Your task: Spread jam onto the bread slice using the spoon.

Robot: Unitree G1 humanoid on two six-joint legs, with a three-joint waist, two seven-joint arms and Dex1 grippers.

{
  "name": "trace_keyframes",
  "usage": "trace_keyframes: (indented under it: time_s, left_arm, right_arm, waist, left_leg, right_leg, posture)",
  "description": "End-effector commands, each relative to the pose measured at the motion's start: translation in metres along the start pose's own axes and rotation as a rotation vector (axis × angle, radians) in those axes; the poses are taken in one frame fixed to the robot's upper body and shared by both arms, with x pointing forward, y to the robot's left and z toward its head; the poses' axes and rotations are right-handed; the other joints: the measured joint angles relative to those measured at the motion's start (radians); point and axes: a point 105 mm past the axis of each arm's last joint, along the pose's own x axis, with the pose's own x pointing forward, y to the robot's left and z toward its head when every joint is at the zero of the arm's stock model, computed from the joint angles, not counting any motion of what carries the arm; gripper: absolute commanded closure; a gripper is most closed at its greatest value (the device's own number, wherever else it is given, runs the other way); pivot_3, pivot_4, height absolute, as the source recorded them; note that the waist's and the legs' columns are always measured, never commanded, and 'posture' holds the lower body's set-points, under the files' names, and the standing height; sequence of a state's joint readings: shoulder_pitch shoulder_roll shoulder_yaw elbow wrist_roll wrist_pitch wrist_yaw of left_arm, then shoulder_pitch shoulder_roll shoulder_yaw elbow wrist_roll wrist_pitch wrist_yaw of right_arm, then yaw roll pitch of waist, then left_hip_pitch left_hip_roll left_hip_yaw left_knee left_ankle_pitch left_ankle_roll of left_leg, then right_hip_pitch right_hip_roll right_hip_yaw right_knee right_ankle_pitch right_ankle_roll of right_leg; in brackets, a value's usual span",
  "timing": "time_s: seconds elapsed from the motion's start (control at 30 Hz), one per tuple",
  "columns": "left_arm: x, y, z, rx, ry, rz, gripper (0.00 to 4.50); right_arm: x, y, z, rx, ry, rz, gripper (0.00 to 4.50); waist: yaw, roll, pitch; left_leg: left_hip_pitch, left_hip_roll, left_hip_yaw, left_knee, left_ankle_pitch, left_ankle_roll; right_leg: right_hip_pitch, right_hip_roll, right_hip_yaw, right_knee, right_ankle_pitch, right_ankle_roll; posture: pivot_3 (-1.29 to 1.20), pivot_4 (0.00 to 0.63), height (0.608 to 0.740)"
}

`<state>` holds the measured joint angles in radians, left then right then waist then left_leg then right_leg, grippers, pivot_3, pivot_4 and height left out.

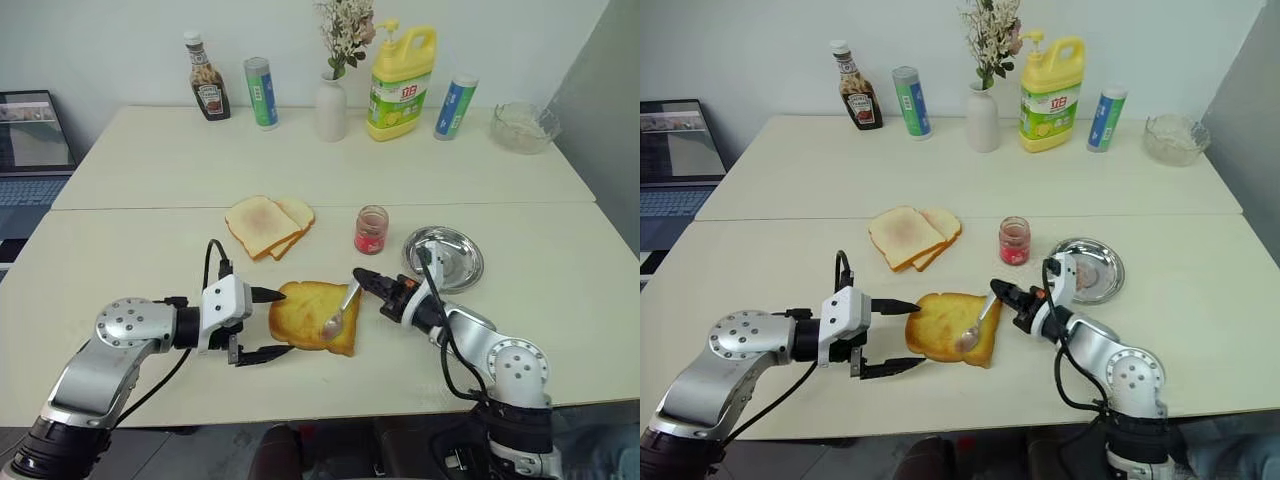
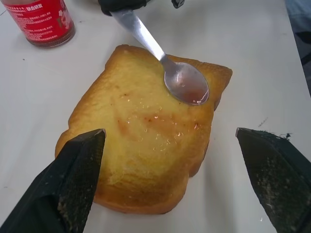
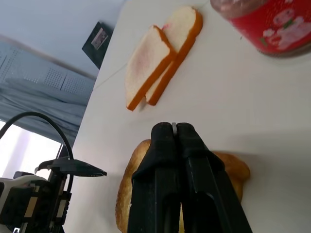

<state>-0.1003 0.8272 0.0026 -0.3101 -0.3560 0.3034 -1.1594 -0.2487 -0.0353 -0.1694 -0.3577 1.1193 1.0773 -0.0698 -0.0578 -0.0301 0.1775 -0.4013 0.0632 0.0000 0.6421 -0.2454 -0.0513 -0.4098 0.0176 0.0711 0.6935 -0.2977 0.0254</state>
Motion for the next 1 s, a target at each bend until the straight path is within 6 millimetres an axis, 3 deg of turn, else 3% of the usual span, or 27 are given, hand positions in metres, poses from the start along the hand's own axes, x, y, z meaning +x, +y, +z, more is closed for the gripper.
trace_keyframes:
  time_s: [0.03, 0.27, 0.43, 0.67, 0.77, 1.0]
  left_arm:
    - [0.004, -0.005, 0.017, 0.042, -0.035, -0.057, 0.0]
    - [0.024, 0.008, 0.054, 0.125, -0.123, -0.029, 0.0]
    - [0.049, 0.012, 0.08, 0.161, -0.209, -0.029, 0.0]
    - [0.068, 0.009, 0.097, 0.204, -0.242, -0.069, 0.0]
    - [0.071, 0.008, 0.1, 0.215, -0.247, -0.086, 0.0]
    - [0.081, 0.008, 0.111, 0.238, -0.248, -0.096, 0.0]
  right_arm:
    - [-0.007, 0.022, 0.027, -0.042, -0.108, 0.075, 4.49]
    - [-0.034, 0.02, 0.082, -0.047, -0.33, 0.042, 4.49]
    - [-0.084, -0.013, 0.117, -0.064, -0.512, -0.132, 4.49]
    - [-0.14, -0.05, 0.146, -0.123, -0.635, -0.346, 4.49]
    - [-0.145, -0.059, 0.149, -0.124, -0.636, -0.377, 4.49]
    - [-0.122, -0.082, 0.15, -0.118, -0.589, -0.387, 4.49]
  waist:
    - [0.0, 0.0, 0.0]
    - [0.006, 0.0, 0.0]
    - [0.012, -0.001, 0.0]
    - [0.003, 0.0, 0.0]
    - [0.001, 0.0, 0.0]
    - [0.001, 0.0, -0.001]
  left_leg:
    - [0.0, 0.0, 0.0, 0.0, 0.0, 0.0]
    - [-0.001, -0.001, 0.0, 0.001, 0.0, 0.0]
    - [-0.001, -0.002, 0.0, 0.001, 0.0, 0.0]
    - [0.0, -0.001, 0.001, 0.0, 0.0, 0.0]
    - [0.001, -0.001, 0.001, 0.001, 0.0, 0.0]
    - [0.001, -0.002, 0.001, 0.002, 0.0, 0.0]
  right_leg:
    - [0.0, 0.0, 0.0, 0.0, 0.0, 0.0]
    - [0.001, 0.0, 0.0, -0.001, 0.0, 0.0]
    - [0.002, 0.0, 0.0, -0.003, 0.001, 0.0]
    - [0.002, 0.0, 0.001, -0.003, 0.003, -0.003]
    - [0.003, 0.0, 0.001, -0.003, 0.003, -0.003]
    - [0.003, 0.0, 0.002, -0.003, 0.003, -0.002]
  posture:
    - [0.0, 0.15, 0.74]
    - [0.0, 0.15, 0.74]
    - [0.0, 0.15, 0.74]
    - [0.0, 0.15, 0.74]
    - [0.0, 0.15, 0.74]
    - [0.0, 0.15, 0.74]
